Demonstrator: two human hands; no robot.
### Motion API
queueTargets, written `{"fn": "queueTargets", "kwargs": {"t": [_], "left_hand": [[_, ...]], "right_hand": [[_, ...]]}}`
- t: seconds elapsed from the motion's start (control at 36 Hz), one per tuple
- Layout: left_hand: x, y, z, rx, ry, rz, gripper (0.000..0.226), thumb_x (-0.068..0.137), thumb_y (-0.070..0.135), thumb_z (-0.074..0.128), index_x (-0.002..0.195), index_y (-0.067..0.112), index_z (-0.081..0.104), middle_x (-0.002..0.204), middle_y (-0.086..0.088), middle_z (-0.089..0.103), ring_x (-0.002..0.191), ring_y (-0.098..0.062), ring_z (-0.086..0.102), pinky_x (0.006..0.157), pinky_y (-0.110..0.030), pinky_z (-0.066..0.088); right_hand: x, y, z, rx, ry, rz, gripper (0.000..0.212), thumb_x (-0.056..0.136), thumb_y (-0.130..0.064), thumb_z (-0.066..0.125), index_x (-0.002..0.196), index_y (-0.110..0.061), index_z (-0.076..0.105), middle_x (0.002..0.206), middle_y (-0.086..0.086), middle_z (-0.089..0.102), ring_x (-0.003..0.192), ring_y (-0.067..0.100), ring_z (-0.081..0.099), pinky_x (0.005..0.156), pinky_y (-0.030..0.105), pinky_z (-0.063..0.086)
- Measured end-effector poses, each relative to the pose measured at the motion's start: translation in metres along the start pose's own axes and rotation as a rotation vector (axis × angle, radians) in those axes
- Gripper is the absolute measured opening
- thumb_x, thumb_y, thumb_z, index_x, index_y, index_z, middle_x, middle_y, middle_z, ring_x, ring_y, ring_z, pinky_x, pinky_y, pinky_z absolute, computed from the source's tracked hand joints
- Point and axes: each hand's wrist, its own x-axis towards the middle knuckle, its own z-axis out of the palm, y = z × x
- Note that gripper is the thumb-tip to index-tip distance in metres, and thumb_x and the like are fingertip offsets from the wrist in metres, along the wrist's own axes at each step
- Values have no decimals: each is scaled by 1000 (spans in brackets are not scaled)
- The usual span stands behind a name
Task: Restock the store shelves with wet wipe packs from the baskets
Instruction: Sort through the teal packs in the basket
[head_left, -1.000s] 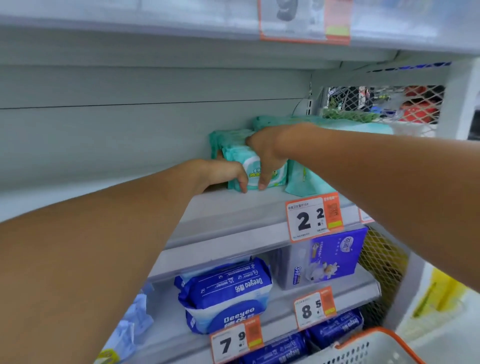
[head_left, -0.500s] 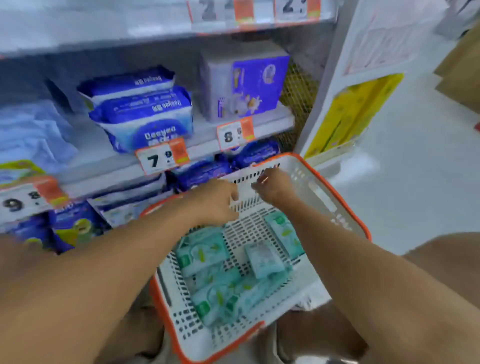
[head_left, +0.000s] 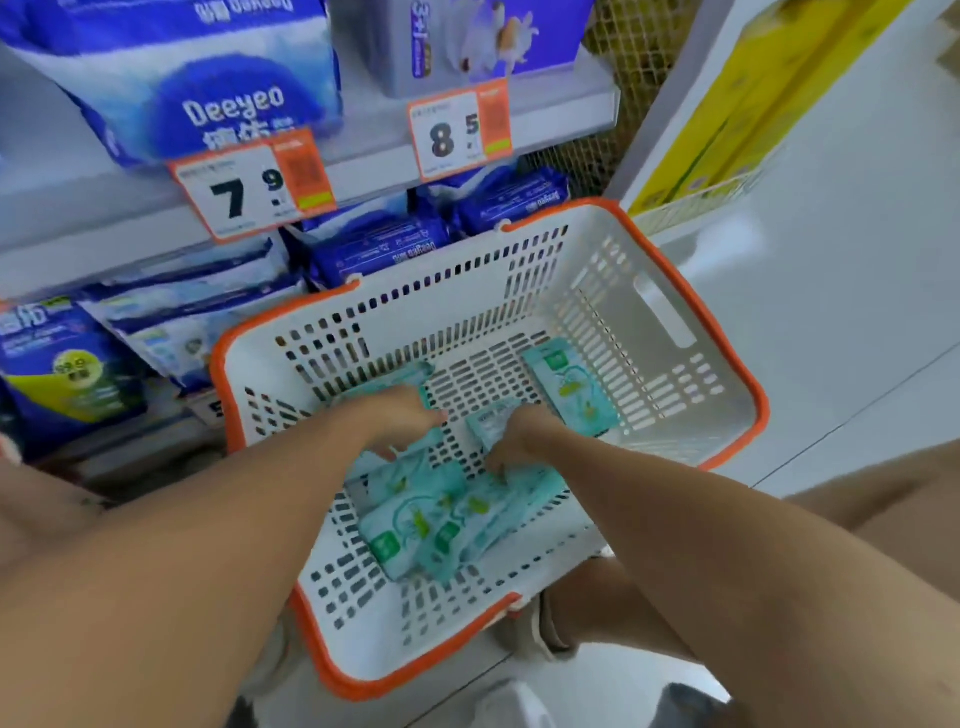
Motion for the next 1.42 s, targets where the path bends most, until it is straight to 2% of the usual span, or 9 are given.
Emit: {"fn": "queueTargets", "kwargs": {"t": [0.11, 0.19, 0.33, 0.47, 0.61, 0.97, 1.11, 1.28, 1.42], "left_hand": [[0, 9, 6, -353, 5, -107, 82, 94, 69, 40, 155, 17, 24, 155, -12, 36, 125, -31, 53, 100, -43, 51], [0, 12, 4, -727, -38, -64, 89, 80, 79, 52, 148, 23, 39, 145, -11, 44, 125, -30, 52, 105, -45, 47], [3, 10, -8, -1095, -9, 105, 58, 75, 52, 78, 118, 16, 65, 113, -11, 69, 103, -27, 67, 91, -40, 54], [4, -13, -8, -729, 371, -40, 91, 43, 57, 93, 116, 15, 59, 104, -7, 70, 91, -26, 68, 81, -37, 57], [2, -23, 3, -529, 420, -67, 122, 28, 81, 82, 128, 17, 55, 123, -3, 62, 107, -25, 62, 93, -40, 55], [23, -26, -2, -880, 223, -122, 74, 55, 35, 89, 120, 14, 62, 111, -12, 71, 92, -33, 70, 83, -49, 58], [8, -24, -13, -1083, 84, -147, 21, 95, 24, 61, 111, 11, 65, 96, -16, 75, 83, -31, 72, 68, -46, 58], [1, -28, -17, -1166, 38, -109, 21, 99, 25, 52, 103, 8, 65, 76, -16, 74, 75, -30, 70, 63, -44, 55], [1, -34, -8, -1163, 3, -57, 30, 99, 24, 53, 120, 6, 65, 97, -18, 75, 78, -30, 73, 64, -43, 58]], "right_hand": [[-6, -3, -26, 482, -42, -19, 31, 71, -27, 73, 98, -17, 61, 103, 15, 63, 85, 27, 65, 73, 35, 52], [-15, -8, -46, 863, -236, -239, 30, 73, -23, 60, 98, -6, 57, 93, 9, 58, 72, 19, 52, 68, 28, 42], [-22, -20, -66, 915, -514, -515, 43, 98, -35, 54, 133, -11, 58, 133, 7, 64, 127, 23, 57, 106, 37, 45], [20, 14, -63, 447, 223, -130, 67, 80, -63, 71, 107, -2, 67, 104, 11, 69, 84, 21, 64, 89, 43, 59], [23, 35, -8, 404, -105, 110, 80, 71, -56, 83, 127, -10, 50, 123, 12, 60, 103, 31, 65, 81, 44, 61], [20, 24, -89, 943, 439, -32, 42, 75, -20, 88, 107, -5, 65, 99, 11, 71, 75, 23, 71, 52, 28, 59], [-11, 13, -108, 1198, 251, -387, 34, 73, 0, 82, 104, -10, 73, 103, 10, 75, 94, 31, 73, 82, 48, 61], [-23, -6, -71, 1305, -72, -589, 38, 78, 27, 59, 76, -6, 78, 107, 7, 73, 105, 38, 68, 82, 44, 62], [-26, -5, -58, 1186, -163, -649, 47, 77, 29, 57, 59, -9, 77, 109, 1, 74, 105, 25, 68, 82, 32, 61]]}}
